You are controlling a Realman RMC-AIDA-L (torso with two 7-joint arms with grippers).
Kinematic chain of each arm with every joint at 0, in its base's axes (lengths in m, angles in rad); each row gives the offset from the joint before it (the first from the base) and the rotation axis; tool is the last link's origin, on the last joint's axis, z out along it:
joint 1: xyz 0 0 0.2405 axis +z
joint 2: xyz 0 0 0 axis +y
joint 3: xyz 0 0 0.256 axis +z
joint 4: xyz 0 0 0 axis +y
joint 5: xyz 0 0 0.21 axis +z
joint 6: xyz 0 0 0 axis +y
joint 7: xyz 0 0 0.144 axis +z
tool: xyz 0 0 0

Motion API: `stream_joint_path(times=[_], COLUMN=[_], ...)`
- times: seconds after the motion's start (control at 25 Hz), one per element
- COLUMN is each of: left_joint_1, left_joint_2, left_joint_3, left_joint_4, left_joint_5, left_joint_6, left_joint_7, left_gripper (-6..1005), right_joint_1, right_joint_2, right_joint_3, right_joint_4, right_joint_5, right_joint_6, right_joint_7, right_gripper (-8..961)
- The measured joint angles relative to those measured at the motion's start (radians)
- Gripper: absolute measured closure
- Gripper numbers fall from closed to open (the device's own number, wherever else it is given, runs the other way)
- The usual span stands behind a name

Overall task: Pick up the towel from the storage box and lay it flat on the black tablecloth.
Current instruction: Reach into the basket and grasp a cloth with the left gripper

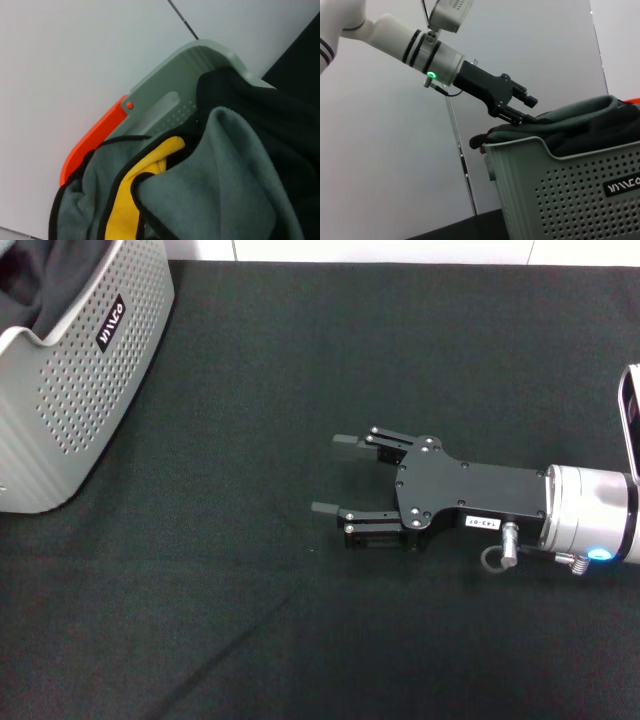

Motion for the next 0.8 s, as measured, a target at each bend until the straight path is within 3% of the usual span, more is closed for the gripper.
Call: stream_joint_path(times=[0.28, 0.8], left_joint_1=[0.032, -0.001], left_joint_2=[-0.002, -0.002], left_joint_3=[0.041, 0.08], left_joint_4=[0.052, -0.082], left_joint_5=[-0.002, 0.053], left_joint_6=[0.034, -0.11], left_joint_7=[-0.016, -0.011], left_gripper=[415, 424], right_joint_1=[0.01, -0.012], right_joint_2=[0.0, 0.0], right_joint_3=[0.0, -0.003], right_joint_4=[0.001, 0.002], right_joint_5=[0.006, 0.028], right_joint_6=[0.008, 0.007], right_joint_7=[-0.011, -0.015], right_gripper=[91, 90])
